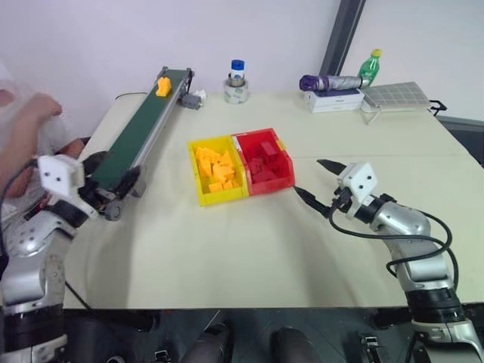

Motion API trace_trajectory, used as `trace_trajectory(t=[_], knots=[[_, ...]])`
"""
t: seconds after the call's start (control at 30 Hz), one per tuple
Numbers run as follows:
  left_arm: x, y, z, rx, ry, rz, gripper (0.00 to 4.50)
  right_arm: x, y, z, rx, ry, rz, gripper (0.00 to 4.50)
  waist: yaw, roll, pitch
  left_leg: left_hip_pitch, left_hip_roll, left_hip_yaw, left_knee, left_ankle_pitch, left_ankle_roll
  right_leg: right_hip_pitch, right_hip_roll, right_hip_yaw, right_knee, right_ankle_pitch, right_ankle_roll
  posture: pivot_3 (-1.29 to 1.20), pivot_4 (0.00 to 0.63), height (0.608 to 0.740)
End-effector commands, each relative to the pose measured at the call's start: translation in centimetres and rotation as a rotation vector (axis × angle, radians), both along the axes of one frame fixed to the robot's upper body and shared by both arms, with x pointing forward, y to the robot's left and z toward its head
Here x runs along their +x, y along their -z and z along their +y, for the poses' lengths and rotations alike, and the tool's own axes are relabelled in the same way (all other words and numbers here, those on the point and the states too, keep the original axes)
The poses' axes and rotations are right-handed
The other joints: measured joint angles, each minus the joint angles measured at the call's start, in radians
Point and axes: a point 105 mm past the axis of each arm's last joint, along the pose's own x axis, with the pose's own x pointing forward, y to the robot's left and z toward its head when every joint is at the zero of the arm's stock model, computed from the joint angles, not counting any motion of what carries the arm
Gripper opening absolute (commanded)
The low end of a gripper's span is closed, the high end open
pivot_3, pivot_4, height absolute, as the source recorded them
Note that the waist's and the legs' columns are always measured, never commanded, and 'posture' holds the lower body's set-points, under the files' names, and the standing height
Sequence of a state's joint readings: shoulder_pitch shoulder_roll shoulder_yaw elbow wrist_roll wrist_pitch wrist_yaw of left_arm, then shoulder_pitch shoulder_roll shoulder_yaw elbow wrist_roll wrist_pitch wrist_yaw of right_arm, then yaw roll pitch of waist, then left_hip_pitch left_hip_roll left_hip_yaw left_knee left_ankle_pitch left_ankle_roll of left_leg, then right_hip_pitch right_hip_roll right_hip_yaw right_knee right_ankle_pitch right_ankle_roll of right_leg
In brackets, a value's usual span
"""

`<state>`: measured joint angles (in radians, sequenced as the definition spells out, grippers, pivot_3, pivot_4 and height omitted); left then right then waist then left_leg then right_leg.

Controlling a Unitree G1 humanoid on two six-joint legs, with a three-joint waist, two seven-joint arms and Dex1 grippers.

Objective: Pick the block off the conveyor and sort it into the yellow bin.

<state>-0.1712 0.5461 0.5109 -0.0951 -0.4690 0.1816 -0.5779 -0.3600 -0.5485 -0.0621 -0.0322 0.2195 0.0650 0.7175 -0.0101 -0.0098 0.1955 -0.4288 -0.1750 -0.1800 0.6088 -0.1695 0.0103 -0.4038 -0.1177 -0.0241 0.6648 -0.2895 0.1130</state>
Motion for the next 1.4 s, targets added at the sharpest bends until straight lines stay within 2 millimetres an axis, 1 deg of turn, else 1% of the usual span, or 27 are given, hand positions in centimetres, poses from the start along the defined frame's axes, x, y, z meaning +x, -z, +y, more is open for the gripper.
trace_trajectory(t=[0.03, 0.1, 0.13, 0.23, 0.4, 0.47, 0.57, 0.63, 0.7, 0.9, 1.07, 1.17, 1.4], knots=[[-1.9, -1.1, 3.7, -0.046, -0.188, -0.084, 4.44, 0.2, -1.6, 0.5, 0.020, -0.034, -0.060, 4.50, 0.000, 0.000, 0.000, 0.000, 0.000, 0.000, 0.000, 0.000, 0.000, 0.000, 0.000, 0.000, 0.000, 0.000, 0.000, 0.00, 0.150, 0.740], [-2.1, -0.1, 4.9, -0.035, -0.254, -0.041, 4.44, 0.4, -1.7, 0.7, 0.021, -0.046, -0.063, 4.50, 0.000, 0.000, 0.000, 0.000, 0.000, 0.000, 0.000, 0.000, 0.000, -0.001, 0.000, 0.000, 0.000, 0.000, 0.000, 0.00, 0.150, 0.740], [-2.0, -0.1, 5.3, -0.024, -0.276, -0.038, 4.44, 0.4, -1.7, 0.8, 0.020, -0.049, -0.063, 4.50, 0.000, 0.000, 0.000, 0.000, 0.000, 0.000, 0.000, 0.000, 0.000, -0.001, 0.000, 0.000, 0.000, 0.000, 0.000, 0.00, 0.150, 0.740], [-1.7, -0.7, 5.3, -0.032, -0.285, -0.056, 4.44, 0.5, -1.8, 0.9, 0.018, -0.057, -0.067, 4.50, 0.009, 0.000, 0.000, 0.000, 0.000, 0.000, 0.000, -0.001, -0.001, -0.002, 0.000, 0.000, 0.000, 0.000, 0.000, 0.00, 0.150, 0.740], [-1.5, -0.6, 5.3, -0.028, -0.287, -0.051, 4.44, 0.1, -2.4, 1.2, 0.066, -0.093, -0.072, 4.50, 0.019, 0.000, 0.000, 0.000, 0.000, 0.001, 0.001, -0.001, -0.002, -0.002, 0.000, 0.001, 0.000, 0.000, 0.000, 0.00, 0.150, 0.740], [-1.4, -0.5, 5.1, -0.023, -0.279, -0.048, 4.44, -0.4, -2.6, 1.4, 0.111, -0.136, -0.038, 4.50, 0.020, 0.000, 0.000, 0.000, 0.000, 0.001, 0.001, -0.001, -0.002, -0.002, 0.000, 0.001, 0.000, 0.000, 0.000, 0.00, 0.150, 0.740], [-1.2, -0.5, 5.2, -0.027, -0.277, -0.044, 4.44, -1.5, -3.3, 2.0, 0.165, -0.208, -0.038, 4.50, 0.021, 0.000, 0.000, 0.000, 0.000, 0.001, 0.001, -0.001, -0.002, -0.002, 0.000, 0.001, 0.000, 0.000, 0.000, 0.00, 0.150, 0.740], [-0.9, -0.5, 5.0, -0.021, -0.268, -0.041, 4.44, -2.7, -3.3, 2.8, 0.179, -0.275, -0.021, 4.50, 0.021, 0.000, 0.000, 0.000, 0.000, 0.001, 0.000, -0.001, -0.002, -0.002, 0.000, 0.001, 0.000, 0.000, 0.000, 0.00, 0.150, 0.740], [-0.7, -0.5, 5.0, -0.014, -0.261, -0.036, 4.44, -3.0, -3.1, 3.0, 0.175, -0.288, -0.014, 4.50, 0.022, 0.000, 0.000, 0.000, 0.000, 0.001, 0.000, -0.001, -0.002, -0.002, 0.001, 0.001, 0.000, 0.000, 0.000, 0.00, 0.150, 0.740], [-0.1, -0.6, 5.1, -0.016, -0.241, -0.027, 4.44, -2.7, -3.0, 2.9, 0.204, -0.252, 0.007, 4.50, 0.021, 0.000, 0.000, 0.000, 0.000, 0.002, 0.000, -0.001, -0.002, -0.002, 0.001, 0.003, 0.000, 0.000, -0.001, 0.00, 0.150, 0.740], [0.5, -1.5, 5.0, -0.002, -0.232, -0.046, 4.44, -2.5, -2.8, 3.0, 0.202, -0.237, -0.005, 4.50, 0.022, 0.000, 0.000, 0.000, 0.001, 0.003, 0.000, -0.001, -0.002, -0.003, 0.001, 0.003, 0.000, 0.000, 0.000, 0.00, 0.150, 0.740], [0.7, -1.7, 4.9, -0.001, -0.226, -0.051, 4.44, -2.3, -3.1, 2.9, 0.219, -0.237, -0.003, 4.50, 0.022, 0.000, 0.000, 0.000, 0.001, 0.004, -0.001, -0.002, -0.002, -0.004, 0.001, 0.005, 0.000, 0.000, 0.000, 0.00, 0.150, 0.740], [0.6, -1.6, 4.9, -0.011, -0.225, -0.049, 4.44, -2.4, -3.1, 3.1, 0.223, -0.249, 0.007, 4.50, 0.021, 0.000, 0.000, 0.000, 0.001, 0.006, -0.001, -0.002, -0.002, -0.004, 0.001, 0.006, 0.000, 0.000, 0.000, 0.00, 0.150, 0.740]])
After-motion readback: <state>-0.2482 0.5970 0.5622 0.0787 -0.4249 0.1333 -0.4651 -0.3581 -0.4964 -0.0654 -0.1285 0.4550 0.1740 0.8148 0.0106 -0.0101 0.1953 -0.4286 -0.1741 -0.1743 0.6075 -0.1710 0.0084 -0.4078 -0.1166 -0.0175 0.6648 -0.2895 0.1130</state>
